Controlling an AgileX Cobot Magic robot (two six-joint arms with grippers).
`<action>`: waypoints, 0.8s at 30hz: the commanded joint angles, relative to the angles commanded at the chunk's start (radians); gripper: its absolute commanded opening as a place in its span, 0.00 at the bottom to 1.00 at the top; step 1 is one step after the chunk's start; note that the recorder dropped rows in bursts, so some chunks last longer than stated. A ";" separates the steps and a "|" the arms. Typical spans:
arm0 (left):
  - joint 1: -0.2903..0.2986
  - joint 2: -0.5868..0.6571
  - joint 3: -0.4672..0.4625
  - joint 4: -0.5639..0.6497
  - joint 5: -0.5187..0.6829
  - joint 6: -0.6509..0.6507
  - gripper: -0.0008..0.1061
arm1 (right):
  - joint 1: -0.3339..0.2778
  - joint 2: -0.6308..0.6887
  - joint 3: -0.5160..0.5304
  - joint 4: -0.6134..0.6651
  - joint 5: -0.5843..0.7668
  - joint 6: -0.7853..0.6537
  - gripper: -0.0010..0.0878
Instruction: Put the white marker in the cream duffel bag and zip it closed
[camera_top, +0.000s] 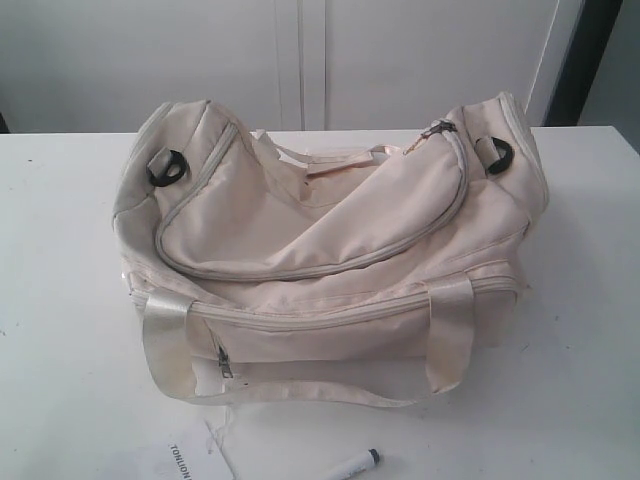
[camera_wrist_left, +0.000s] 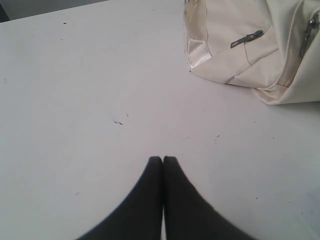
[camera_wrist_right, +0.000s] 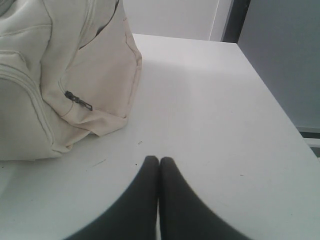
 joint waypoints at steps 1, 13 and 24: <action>0.000 0.000 0.000 0.000 0.000 0.000 0.01 | 0.000 0.000 0.000 0.000 0.000 0.000 0.01; 0.000 0.000 0.000 0.000 0.000 0.000 0.01 | 0.000 0.000 0.000 0.000 -0.049 0.000 0.01; 0.000 0.000 0.000 0.000 0.000 0.000 0.01 | 0.000 0.000 0.000 0.000 -0.484 0.000 0.01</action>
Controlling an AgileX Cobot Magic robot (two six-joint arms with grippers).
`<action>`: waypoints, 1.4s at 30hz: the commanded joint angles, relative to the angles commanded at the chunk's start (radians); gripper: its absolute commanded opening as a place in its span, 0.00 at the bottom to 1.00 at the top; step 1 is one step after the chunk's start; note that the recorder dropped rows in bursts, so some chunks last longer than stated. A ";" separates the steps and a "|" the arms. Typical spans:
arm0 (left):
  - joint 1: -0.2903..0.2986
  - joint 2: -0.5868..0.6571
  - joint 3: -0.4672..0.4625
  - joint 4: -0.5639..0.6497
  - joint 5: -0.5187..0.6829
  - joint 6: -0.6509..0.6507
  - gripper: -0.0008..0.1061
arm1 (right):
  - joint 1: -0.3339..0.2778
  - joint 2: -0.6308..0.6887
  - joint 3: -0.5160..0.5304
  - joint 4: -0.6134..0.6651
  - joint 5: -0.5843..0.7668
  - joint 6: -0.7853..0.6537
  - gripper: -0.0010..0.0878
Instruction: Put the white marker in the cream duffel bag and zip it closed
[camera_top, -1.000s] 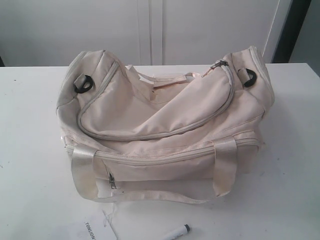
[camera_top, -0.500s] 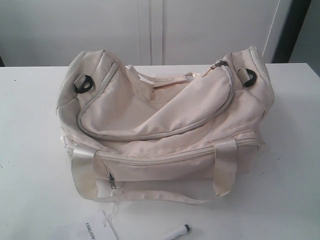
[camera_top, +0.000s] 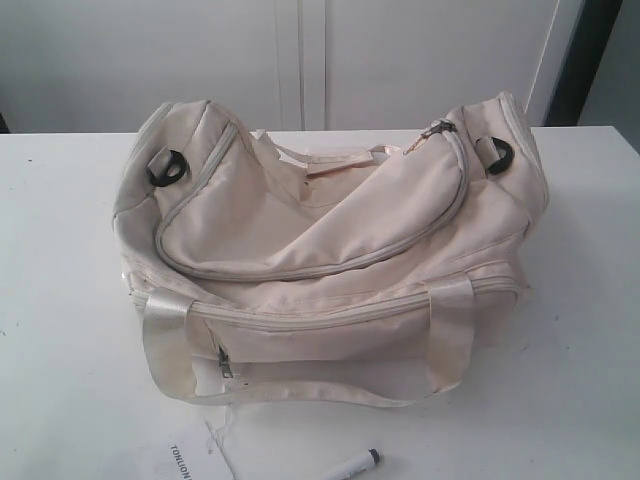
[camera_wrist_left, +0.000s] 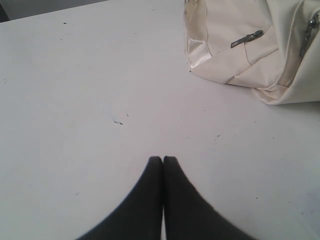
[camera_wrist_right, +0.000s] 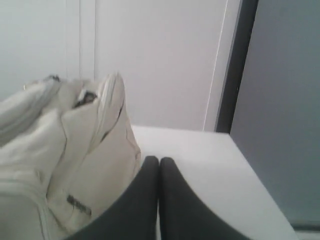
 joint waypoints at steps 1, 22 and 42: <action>0.000 0.000 0.000 0.000 0.000 0.000 0.01 | 0.000 0.000 0.000 0.000 -0.021 0.000 0.01; 0.000 0.000 0.000 0.000 0.000 0.000 0.01 | 0.000 0.000 -0.042 0.000 -0.015 0.000 0.01; 0.000 0.000 0.000 0.000 0.000 0.000 0.01 | 0.000 0.291 -0.314 -0.002 0.360 0.046 0.01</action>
